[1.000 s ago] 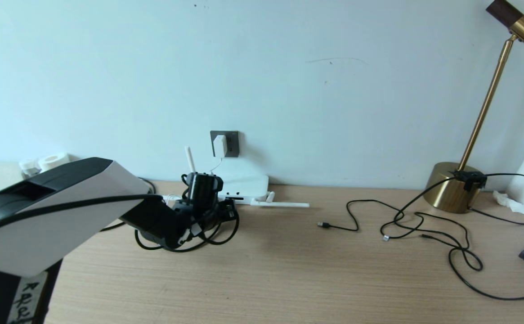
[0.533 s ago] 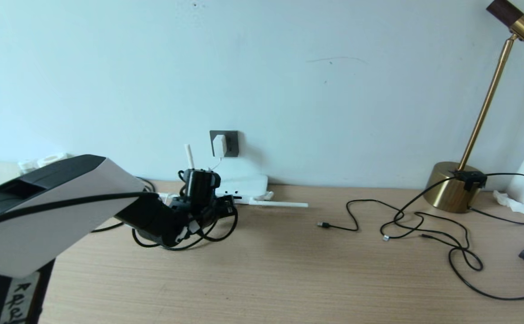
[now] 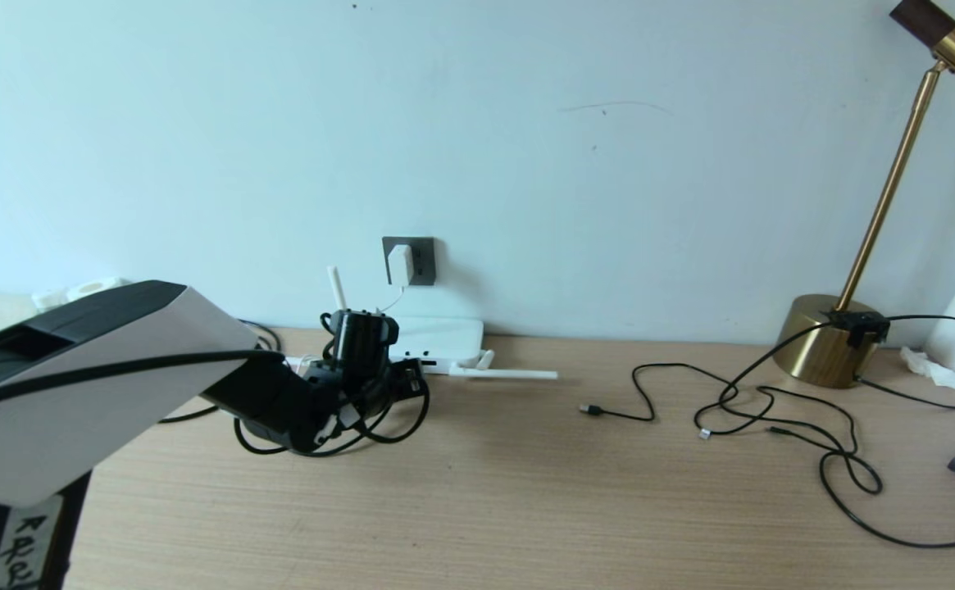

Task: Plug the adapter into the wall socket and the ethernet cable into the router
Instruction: Plug cable into router interface

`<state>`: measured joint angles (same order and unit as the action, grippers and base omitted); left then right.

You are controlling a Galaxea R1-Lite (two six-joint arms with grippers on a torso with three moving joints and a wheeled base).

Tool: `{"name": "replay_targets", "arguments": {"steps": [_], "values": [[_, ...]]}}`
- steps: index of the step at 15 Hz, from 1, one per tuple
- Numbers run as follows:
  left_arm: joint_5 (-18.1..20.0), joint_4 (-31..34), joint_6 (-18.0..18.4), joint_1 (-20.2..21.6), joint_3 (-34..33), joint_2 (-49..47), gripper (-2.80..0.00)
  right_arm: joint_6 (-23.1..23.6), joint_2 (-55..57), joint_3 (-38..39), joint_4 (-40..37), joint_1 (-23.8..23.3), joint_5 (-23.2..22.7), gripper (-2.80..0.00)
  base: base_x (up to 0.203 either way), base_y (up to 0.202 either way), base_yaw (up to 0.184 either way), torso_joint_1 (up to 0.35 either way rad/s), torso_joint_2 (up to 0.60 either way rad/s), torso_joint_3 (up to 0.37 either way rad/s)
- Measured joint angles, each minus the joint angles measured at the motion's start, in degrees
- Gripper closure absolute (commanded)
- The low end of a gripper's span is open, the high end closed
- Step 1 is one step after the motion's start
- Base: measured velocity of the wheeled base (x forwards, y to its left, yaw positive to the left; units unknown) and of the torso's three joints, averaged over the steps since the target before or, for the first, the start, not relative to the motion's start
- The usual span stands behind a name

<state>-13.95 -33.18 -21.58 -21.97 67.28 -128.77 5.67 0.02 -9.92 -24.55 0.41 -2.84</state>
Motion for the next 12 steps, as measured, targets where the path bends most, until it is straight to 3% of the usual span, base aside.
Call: {"name": "replay_targets", "arguments": {"steps": [12], "values": [[0.06,-0.02,-0.02,0.09,0.15,-0.32,0.00,-0.01,0.00,-0.02,0.00,0.00,0.00,0.00,0.000,0.000,0.000,0.000,0.00,0.000]]}}
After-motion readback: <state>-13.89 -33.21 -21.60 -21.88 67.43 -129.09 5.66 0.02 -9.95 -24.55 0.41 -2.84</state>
